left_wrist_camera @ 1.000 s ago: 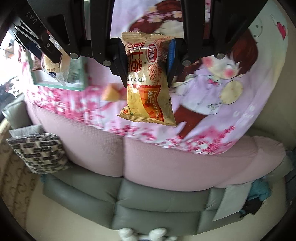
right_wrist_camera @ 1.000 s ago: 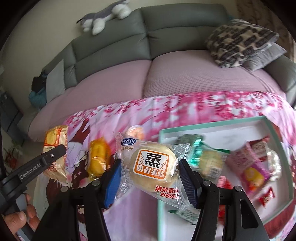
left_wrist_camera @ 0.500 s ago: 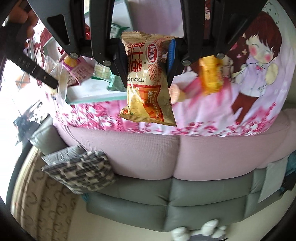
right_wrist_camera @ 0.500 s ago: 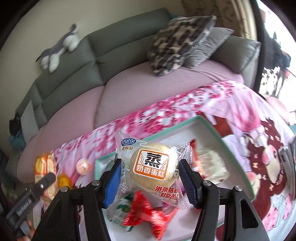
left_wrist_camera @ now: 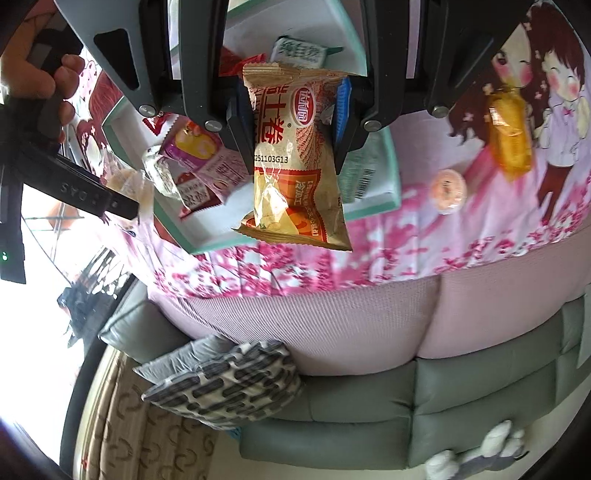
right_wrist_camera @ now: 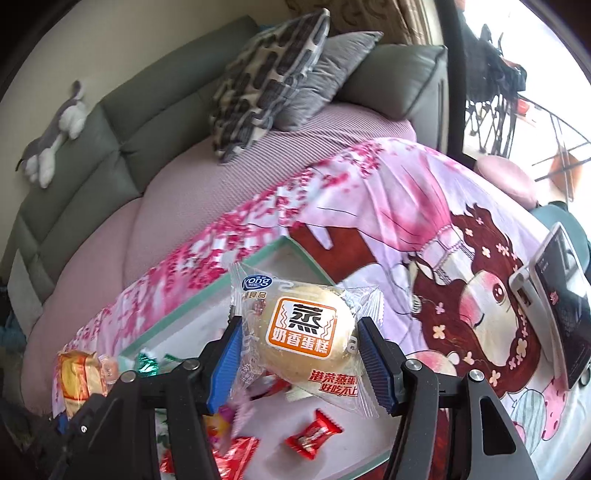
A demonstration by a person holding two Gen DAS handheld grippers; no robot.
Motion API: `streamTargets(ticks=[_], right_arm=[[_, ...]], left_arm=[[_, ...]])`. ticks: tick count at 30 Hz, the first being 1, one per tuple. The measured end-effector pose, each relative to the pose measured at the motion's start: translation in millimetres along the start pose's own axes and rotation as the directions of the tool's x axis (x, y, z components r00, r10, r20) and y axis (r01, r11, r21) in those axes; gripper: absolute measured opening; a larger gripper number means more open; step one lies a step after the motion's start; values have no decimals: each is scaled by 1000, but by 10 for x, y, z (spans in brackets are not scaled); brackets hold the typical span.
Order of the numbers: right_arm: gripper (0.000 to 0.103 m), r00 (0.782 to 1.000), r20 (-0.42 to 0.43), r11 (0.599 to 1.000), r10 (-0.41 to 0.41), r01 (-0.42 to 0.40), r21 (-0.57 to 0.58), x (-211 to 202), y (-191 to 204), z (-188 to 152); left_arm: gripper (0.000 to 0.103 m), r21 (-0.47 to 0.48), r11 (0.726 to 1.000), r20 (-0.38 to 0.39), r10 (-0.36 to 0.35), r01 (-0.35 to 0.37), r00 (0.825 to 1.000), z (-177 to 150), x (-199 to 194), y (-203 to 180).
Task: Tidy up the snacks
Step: 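Carry the bread packet with the left tool and cake packet with the right tool to the tray, then open the left tool over the tray while the right tool releases the cake packet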
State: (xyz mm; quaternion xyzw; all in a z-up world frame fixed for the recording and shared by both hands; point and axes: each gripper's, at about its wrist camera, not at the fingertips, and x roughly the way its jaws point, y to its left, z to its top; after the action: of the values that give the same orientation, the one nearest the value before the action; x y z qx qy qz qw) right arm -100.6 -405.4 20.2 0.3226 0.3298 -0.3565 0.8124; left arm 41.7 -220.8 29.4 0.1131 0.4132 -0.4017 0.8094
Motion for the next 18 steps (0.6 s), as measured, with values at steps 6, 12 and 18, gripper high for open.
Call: streamTargets(ticks=[6,12,18], right_arm=[[64,999,-36,1000,-4,4,1,209,-55,-51],[64,999,-27,998,-32,31,-55,258,45,-80],[66,999,-24,996,-45,43,-74,265,75,-92]], left_arm=[[37,3,1000,-29,7,-7,1000,-42,178,-31],[37,1,1000,-40,14,-14,999,-49,299,-41],[37,32,999,-68,23,-21,997,-42,434,-133]])
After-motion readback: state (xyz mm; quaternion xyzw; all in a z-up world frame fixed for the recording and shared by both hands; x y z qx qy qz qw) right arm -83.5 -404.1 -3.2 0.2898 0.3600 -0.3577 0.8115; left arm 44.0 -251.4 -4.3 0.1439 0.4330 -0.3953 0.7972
